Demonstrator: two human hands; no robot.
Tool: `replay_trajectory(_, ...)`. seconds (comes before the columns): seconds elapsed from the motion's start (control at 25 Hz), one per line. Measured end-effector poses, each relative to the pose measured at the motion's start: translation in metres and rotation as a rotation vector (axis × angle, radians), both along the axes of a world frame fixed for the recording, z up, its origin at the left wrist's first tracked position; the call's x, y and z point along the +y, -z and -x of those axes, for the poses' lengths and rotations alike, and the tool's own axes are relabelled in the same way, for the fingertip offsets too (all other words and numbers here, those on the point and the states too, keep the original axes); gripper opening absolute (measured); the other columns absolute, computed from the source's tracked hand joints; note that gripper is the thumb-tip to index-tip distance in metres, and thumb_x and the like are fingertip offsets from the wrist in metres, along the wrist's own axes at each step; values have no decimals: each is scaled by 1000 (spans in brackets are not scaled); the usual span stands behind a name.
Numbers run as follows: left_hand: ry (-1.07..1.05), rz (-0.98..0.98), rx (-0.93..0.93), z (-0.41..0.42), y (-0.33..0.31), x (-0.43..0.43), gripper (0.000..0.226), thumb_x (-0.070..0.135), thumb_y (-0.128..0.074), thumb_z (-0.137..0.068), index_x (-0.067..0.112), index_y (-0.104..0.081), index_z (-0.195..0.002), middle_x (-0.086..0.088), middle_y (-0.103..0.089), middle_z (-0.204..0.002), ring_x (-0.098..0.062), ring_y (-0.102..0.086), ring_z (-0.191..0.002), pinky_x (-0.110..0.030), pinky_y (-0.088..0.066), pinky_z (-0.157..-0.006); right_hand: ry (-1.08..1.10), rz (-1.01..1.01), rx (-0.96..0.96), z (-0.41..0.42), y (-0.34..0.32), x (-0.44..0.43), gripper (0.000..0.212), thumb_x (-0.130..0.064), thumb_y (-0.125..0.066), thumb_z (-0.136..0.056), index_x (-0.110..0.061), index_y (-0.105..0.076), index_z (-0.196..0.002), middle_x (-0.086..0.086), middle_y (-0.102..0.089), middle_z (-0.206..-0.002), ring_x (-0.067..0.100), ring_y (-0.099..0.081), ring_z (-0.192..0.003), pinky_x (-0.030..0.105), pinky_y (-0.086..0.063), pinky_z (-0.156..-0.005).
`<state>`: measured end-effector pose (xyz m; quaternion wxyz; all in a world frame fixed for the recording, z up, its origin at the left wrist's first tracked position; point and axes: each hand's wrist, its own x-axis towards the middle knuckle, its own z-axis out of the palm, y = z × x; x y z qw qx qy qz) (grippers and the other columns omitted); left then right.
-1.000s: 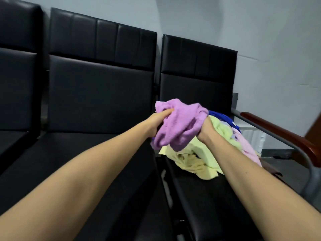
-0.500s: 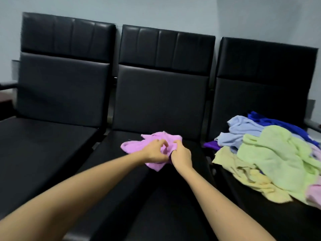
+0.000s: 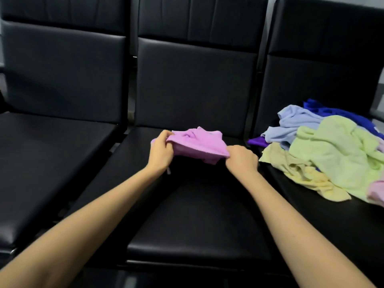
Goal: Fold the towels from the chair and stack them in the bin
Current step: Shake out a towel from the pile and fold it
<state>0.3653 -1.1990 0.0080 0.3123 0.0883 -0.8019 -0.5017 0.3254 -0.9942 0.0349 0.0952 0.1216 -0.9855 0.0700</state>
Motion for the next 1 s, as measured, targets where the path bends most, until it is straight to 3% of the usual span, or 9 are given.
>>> replay_trajectory(0.16, 299, 564, -260, -5, -30, -41, 27, 44, -65, -71, 24, -58, -88, 7, -62, -85, -15, -57, -81, -27, -41, -72, 49, 700, -174, 5, -13, 7, 14, -9, -43, -88, -18, -51, -82, 0, -52, -74, 20, -48, -59, 21, -32, -39)
replay_trajectory(0.28, 312, 987, -660, -12, -17, -55, 34, 49, -65, -71, 17, -54, -71, -1, -57, -80, -22, -56, -78, -33, -45, -70, -87, 744, -176, 3, -13, 8, 11, -13, -45, -89, -20, -50, -82, 1, -56, -85, 20, -52, -71, 25, -37, -54)
replay_trajectory(0.32, 331, 907, -618, -14, -11, -55, 38, 48, -58, -67, 10, -58, -72, -5, -58, -83, -24, -58, -81, -34, -45, -71, -132, 654, -186, -1, -13, 8, 2, -19, -52, -87, -21, -52, -86, 1, -58, -91, 22, -56, -83, 28, -40, -64)
replay_trajectory(0.44, 331, 394, -410, -16, 1, -46, 19, 26, -51, -73, 8, -53, -77, -3, -57, -81, -19, -54, -81, -26, -42, -66, -109, -46, -259, -5, -5, 12, 59, -50, -66, -76, -34, -45, -129, -4, -59, -116, 25, -57, -111, 32, -41, -82)
replay_trajectory(0.52, 296, 247, -313, -12, 2, -43, 16, 6, -49, -85, 18, -43, -77, 4, -51, -77, -15, -47, -80, -21, -38, -63, -62, -261, -195, -5, 4, 13, 55, -39, -61, -82, -35, -43, -134, 1, -59, -124, 27, -56, -115, 31, -41, -81)
replay_trajectory(0.68, 471, 514, -496, -18, 1, -43, 24, 27, -70, -81, 20, -58, -100, 6, -63, -95, -13, -59, -90, -25, -46, -78, -47, -27, -64, 12, 11, 9, 12, -17, -50, -84, -13, -60, -89, 10, -66, -99, 30, -63, -96, 28, -38, -67)
replay_trajectory(0.8, 411, 760, -620, -19, 4, -50, 23, 34, -72, -66, 19, -60, -78, -2, -67, -84, -21, -62, -82, -28, -47, -70, -132, 225, -227, 10, -1, -3, 7, -20, -58, -87, -24, -54, -82, -8, -63, -65, 9, -62, -63, 22, -37, -58)
replay_trajectory(0.88, 424, 484, -490, -20, 4, -47, 8, 23, -52, -61, 17, -52, -66, -7, -61, -72, -27, -60, -73, -27, -45, -59, -163, 724, -374, -9, -11, -6, 11, -29, -49, -93, -28, -55, -84, -8, -57, -50, 8, -49, -41, 23, -32, -42)
replay_trajectory(1.0, 297, -76, -251, -18, 3, -38, 12, 4, -48, -80, 14, -48, -74, -9, -54, -72, -21, -53, -66, -26, -41, -54, -310, 770, -473, -20, -21, 1, 15, -39, -54, -91, -27, -58, -83, -5, -60, -61, 13, -54, -49, 20, -35, -42)
